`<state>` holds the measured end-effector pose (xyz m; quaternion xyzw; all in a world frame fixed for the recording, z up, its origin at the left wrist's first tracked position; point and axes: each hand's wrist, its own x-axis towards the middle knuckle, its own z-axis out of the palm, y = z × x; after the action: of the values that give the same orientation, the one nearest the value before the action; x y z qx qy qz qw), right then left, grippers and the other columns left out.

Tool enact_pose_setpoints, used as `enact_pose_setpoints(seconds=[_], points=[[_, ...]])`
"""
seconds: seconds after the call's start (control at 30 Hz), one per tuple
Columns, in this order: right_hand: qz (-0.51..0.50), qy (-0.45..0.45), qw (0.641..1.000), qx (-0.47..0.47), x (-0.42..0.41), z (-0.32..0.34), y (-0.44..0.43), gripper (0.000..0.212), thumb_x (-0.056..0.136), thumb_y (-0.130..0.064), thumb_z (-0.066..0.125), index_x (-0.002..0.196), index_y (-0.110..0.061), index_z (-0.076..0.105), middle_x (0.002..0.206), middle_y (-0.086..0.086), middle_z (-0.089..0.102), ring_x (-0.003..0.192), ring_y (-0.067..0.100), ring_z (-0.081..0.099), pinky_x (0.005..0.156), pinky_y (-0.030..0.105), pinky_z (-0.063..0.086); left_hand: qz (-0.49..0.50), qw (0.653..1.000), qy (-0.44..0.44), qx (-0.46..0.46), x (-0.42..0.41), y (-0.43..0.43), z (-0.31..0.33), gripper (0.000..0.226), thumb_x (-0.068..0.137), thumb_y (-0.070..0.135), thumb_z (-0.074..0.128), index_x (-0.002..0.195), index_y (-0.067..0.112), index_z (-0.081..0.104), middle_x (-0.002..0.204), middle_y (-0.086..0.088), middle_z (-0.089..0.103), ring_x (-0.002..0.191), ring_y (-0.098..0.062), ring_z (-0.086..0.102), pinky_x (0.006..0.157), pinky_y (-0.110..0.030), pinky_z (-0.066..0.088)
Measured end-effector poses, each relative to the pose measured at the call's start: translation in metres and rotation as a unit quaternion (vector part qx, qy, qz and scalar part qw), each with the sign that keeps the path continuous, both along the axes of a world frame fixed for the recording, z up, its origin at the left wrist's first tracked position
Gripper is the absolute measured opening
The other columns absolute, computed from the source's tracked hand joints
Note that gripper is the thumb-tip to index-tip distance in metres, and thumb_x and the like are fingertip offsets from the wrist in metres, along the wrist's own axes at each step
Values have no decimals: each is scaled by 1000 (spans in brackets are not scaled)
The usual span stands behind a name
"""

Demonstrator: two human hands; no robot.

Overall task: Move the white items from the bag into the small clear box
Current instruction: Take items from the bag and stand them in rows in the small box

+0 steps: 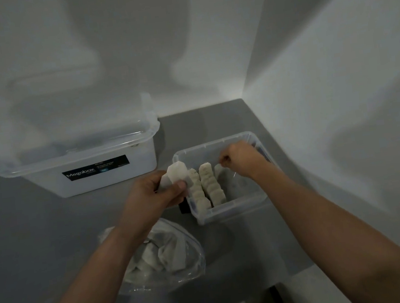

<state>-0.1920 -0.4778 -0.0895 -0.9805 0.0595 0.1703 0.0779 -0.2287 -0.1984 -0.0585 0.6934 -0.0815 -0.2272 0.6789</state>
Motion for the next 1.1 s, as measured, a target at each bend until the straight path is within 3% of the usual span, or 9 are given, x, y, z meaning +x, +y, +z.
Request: enact_pose_setpoints(seconds=[0.33, 0.5, 0.6, 0.67, 0.73, 0.8, 0.93, 1.1], points=[[-11, -53, 998, -23, -4, -8, 3, 22, 99, -19, 53, 100, -22, 75, 101, 9, 74, 87, 29, 68, 79, 35, 57, -2, 1000, -9, 24, -2, -1, 2, 19, 88, 18, 78, 106, 12, 76, 94, -12, 78, 94, -27, 76, 91, -43, 60], [-35, -118, 992, -24, -16, 2, 4, 21, 100, -24, 58, 113, -18, 72, 104, 9, 74, 95, 30, 70, 78, 35, 55, -19, 998, -12, 54, -1, 0, 4, 17, 88, 20, 78, 104, 15, 76, 92, -7, 79, 91, -24, 77, 92, -47, 60], [-63, -217, 971, 80, -33, 17, 12, 16, 95, -20, 61, 101, -18, 76, 92, -1, 76, 85, 19, 71, 76, 36, 58, -22, 997, -24, 71, 0, 0, 6, 15, 87, 21, 80, 101, 19, 78, 89, -6, 79, 87, -24, 77, 90, -49, 60], [-77, -253, 943, 204, -50, 38, 27, 13, 95, -26, 67, 102, -24, 78, 92, -12, 76, 83, 4, 70, 78, 25, 57, -36, 994, -44, 89, 1, -1, 9, 12, 87, 22, 80, 99, 21, 79, 87, -3, 79, 84, -22, 77, 89, -48, 61], [-55, -228, 926, 297, -66, 61, 42, 21, 94, -34, 71, 114, -31, 75, 100, -17, 75, 86, 0, 70, 81, 18, 55, -56, 991, -59, 103, 4, -3, 12, 11, 86, 24, 81, 97, 22, 79, 87, -2, 79, 85, -21, 77, 89, -49, 61], [-25, -184, 928, 321, -77, 78, 52, 28, 91, -39, 74, 119, -38, 73, 103, -19, 74, 89, 0, 70, 82, 17, 55, -72, 990, -62, 100, 5, -6, 16, 9, 86, 24, 81, 95, 22, 80, 87, -3, 79, 85, -23, 77, 89, -50, 60], [-23, -191, 924, 332, -87, 90, 55, 12, 91, -24, 76, 102, -28, 79, 92, -17, 76, 83, -2, 71, 77, 15, 54, -91, 988, -75, 100, 3, -16, 23, 10, 86, 19, 80, 96, 18, 78, 82, -3, 78, 81, -21, 77, 87, -48, 61], [-66, -284, 926, 239, -85, 82, 35, 10, 91, -23, 76, 100, -22, 81, 92, -16, 75, 83, -7, 68, 76, 3, 47, -64, 993, -59, 83, 3, -20, 18, 28, 83, 10, 79, 100, 32, 74, 97, 4, 76, 93, -16, 75, 88, -45, 61]])
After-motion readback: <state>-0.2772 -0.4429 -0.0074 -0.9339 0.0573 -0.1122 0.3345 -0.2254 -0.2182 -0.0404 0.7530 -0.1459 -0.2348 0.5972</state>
